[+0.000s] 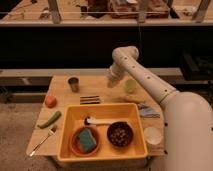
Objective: Place eraser in metal cup
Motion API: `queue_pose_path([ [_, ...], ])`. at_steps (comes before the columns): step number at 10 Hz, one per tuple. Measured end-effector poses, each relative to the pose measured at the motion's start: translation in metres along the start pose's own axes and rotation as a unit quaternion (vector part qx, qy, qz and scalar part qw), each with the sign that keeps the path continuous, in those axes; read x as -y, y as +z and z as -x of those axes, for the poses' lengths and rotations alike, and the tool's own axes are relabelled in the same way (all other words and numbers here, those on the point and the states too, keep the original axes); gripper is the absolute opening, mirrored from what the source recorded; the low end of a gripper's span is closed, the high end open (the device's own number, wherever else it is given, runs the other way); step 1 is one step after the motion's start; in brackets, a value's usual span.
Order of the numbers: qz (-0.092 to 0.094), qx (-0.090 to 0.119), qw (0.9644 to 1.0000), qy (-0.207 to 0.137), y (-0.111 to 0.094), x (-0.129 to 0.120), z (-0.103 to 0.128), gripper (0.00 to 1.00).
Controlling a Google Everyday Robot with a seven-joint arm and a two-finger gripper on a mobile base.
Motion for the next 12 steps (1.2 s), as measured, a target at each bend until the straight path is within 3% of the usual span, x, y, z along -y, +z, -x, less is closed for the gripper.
queue_pose_path([
  [2, -0.020, -0.023, 0.9974, -0.066, -0.004, 0.005, 0.003, 0.20],
  [3, -0.031, -0.038, 0.9908, -0.126, -0.008, 0.007, 0.007, 0.20],
  [4, -0.040, -0.048, 0.9795, -0.192, -0.011, 0.008, 0.013, 0.20],
  [5, -0.044, -0.053, 0.9657, -0.250, -0.014, 0.011, 0.018, 0.20],
  [6, -0.046, -0.057, 0.9525, -0.296, -0.016, 0.015, 0.022, 0.20],
  [8, -0.048, -0.063, 0.9309, -0.357, -0.020, 0.019, 0.028, 0.20],
  [9, -0.047, -0.065, 0.9259, -0.369, -0.021, 0.018, 0.029, 0.20],
  [10, -0.044, -0.068, 0.9256, -0.370, -0.021, 0.018, 0.028, 0.20],
  [11, -0.041, -0.088, 0.9266, -0.364, -0.024, 0.027, 0.024, 0.20],
  [12, -0.037, -0.103, 0.9229, -0.369, -0.026, 0.033, 0.022, 0.18],
])
